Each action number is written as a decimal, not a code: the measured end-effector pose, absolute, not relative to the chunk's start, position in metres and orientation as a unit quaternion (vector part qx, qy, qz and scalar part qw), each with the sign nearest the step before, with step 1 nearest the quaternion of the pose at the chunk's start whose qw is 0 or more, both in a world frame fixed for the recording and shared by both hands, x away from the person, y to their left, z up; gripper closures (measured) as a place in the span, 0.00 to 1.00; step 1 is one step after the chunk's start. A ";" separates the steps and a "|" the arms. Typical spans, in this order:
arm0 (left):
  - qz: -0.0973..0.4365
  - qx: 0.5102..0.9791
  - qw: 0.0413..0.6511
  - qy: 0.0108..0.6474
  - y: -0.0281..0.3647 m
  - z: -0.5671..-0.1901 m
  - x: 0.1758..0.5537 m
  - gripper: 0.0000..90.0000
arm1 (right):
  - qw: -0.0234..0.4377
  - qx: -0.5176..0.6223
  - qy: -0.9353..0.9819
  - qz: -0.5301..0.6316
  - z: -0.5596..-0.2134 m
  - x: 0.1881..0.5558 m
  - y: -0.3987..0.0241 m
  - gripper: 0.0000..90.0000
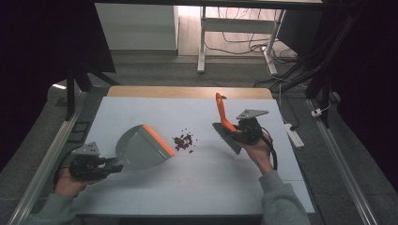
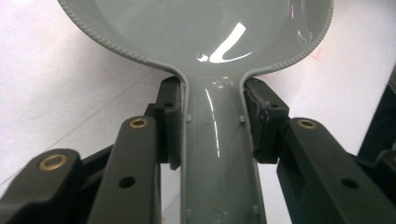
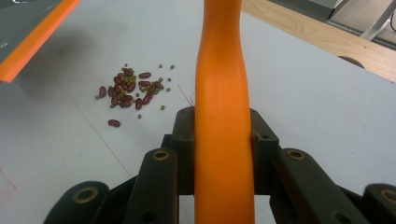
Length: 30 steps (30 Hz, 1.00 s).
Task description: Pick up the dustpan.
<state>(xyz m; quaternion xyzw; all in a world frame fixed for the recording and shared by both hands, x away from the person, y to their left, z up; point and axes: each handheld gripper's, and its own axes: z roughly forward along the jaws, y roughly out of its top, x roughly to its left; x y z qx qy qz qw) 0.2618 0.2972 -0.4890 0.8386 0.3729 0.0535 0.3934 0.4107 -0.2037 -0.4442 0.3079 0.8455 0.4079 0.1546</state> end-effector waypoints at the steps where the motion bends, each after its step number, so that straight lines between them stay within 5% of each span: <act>1: 0.053 0.841 0.391 0.371 0.297 -0.489 0.262 0.69 | 0.155 0.307 0.846 0.408 -0.444 0.411 -0.204 0.78; 30: 0.034 0.888 0.326 0.322 0.263 -0.499 0.278 0.69 | 0.148 0.303 0.855 0.394 -0.452 0.413 -0.194 0.78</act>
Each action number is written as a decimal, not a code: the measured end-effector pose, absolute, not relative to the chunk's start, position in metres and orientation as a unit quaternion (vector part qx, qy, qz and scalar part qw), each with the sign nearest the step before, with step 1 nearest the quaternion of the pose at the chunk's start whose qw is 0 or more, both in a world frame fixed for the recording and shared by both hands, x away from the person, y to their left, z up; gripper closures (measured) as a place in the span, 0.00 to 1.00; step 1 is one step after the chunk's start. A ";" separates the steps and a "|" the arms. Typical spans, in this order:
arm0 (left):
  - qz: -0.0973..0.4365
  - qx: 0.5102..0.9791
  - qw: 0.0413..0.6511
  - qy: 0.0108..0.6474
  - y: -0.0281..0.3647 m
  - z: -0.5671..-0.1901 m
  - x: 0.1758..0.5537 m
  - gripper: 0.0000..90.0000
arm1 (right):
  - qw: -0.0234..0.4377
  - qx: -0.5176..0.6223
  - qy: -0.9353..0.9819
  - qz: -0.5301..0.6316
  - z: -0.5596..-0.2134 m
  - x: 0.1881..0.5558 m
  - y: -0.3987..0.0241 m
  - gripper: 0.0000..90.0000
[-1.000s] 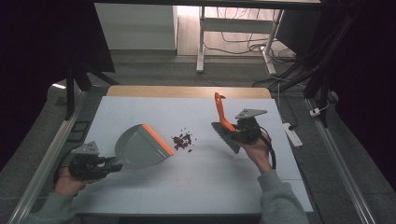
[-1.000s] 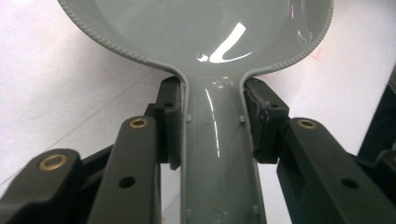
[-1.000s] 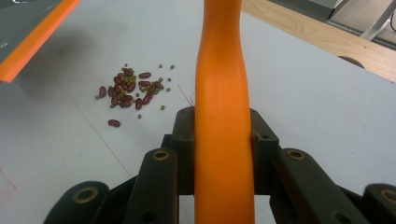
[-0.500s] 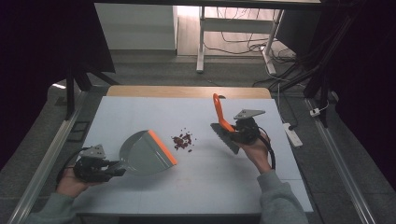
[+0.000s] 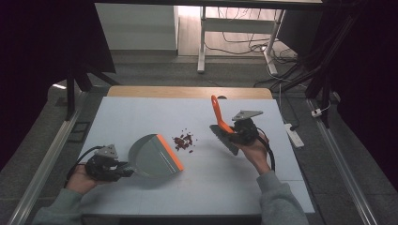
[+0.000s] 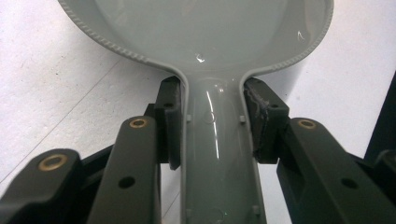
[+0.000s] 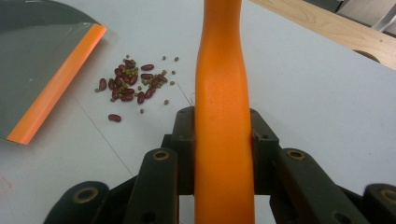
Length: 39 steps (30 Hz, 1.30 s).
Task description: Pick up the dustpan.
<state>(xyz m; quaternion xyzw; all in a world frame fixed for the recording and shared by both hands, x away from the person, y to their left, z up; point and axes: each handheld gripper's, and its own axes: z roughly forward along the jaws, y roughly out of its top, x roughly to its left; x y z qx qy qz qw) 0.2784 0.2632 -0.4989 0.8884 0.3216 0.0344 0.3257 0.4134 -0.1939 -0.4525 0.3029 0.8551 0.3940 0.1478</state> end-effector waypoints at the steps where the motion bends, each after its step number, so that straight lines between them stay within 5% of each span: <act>1: 0.034 0.888 0.326 0.322 0.263 -0.499 0.279 0.69 | 0.147 0.303 0.855 0.394 -0.453 0.413 -0.194 0.78; 39: 0.011 0.893 0.315 0.321 0.254 -0.507 0.296 0.69 | 0.143 0.303 0.859 0.387 -0.457 0.436 -0.161 0.78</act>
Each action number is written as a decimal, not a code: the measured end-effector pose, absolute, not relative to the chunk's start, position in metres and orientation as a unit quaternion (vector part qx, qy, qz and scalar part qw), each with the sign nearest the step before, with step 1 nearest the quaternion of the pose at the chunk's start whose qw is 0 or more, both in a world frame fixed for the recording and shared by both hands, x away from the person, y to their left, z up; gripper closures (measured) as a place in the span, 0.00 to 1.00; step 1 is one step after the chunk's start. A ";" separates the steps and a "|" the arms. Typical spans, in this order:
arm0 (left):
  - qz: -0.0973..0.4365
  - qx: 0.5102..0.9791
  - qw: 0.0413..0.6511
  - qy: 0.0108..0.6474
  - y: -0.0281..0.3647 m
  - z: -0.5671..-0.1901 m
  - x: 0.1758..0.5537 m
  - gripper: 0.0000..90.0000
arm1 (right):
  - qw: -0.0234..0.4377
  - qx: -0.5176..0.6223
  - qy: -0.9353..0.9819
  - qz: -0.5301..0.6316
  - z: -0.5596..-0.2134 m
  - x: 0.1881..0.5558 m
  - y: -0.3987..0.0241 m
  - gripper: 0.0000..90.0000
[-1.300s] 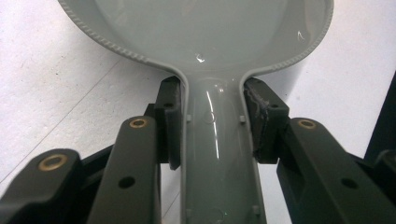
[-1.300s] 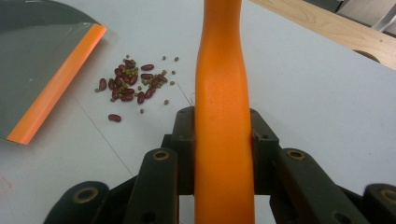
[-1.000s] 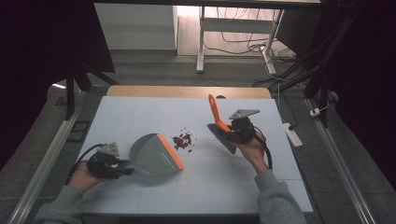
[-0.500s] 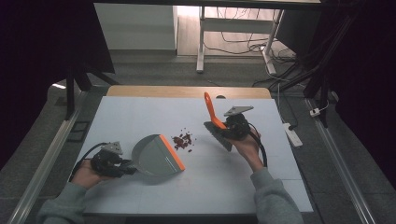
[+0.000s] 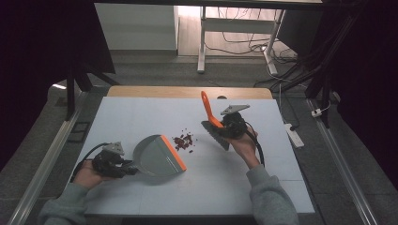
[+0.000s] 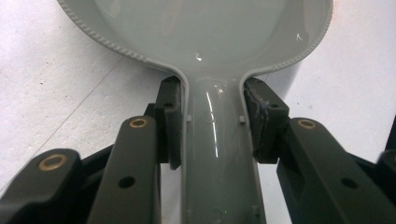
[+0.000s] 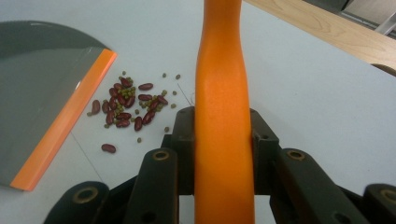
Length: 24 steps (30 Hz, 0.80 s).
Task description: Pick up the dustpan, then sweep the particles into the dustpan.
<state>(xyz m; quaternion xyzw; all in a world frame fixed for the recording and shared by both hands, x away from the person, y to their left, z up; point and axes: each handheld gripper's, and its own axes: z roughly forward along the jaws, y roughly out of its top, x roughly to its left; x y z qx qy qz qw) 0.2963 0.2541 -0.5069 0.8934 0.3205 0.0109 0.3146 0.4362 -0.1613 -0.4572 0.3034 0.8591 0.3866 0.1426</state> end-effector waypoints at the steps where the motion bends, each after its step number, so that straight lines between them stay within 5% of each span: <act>1: 0.011 0.893 0.315 0.321 0.254 -0.507 0.296 0.69 | 0.141 0.305 0.858 0.388 -0.457 0.437 -0.161 0.78; 24: 0.013 0.893 0.314 0.323 0.254 -0.506 0.294 0.69 | 0.147 0.319 0.864 0.361 -0.465 0.469 -0.133 0.78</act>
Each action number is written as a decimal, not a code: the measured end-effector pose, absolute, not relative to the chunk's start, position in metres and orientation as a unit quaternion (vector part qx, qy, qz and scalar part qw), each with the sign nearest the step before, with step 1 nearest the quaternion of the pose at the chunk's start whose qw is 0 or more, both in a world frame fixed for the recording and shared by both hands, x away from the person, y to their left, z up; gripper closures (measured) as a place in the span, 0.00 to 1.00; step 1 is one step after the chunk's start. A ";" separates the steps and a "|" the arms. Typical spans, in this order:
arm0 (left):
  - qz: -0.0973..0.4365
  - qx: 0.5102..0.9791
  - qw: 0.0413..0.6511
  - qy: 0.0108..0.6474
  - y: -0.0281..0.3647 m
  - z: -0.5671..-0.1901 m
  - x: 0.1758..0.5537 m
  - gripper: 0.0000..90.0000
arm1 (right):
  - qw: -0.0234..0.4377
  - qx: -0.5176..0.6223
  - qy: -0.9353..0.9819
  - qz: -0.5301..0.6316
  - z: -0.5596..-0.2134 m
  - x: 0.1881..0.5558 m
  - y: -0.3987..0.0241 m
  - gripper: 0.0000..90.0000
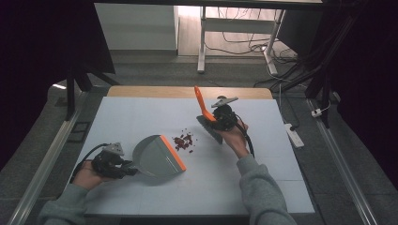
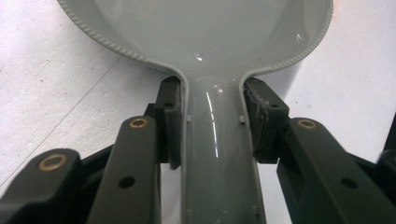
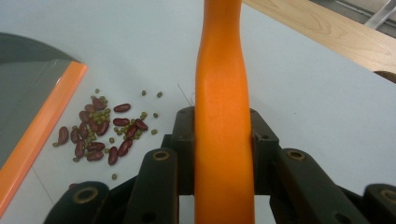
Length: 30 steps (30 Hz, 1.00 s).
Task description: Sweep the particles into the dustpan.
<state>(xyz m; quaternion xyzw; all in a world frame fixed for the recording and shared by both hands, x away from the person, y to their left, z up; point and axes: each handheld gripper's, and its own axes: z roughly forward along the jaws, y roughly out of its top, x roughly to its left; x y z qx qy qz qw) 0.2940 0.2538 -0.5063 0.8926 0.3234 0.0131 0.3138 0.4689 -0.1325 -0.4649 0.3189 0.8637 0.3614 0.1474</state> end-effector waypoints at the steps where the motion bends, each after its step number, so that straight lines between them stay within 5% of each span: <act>1: 0.013 0.893 0.314 0.323 0.254 -0.506 0.294 0.69 | 0.147 0.319 0.864 0.359 -0.465 0.469 -0.131 0.78; 30: 0.010 0.892 0.313 0.326 0.253 -0.506 0.294 0.69 | 0.142 0.314 0.892 0.293 -0.478 0.502 -0.074 0.78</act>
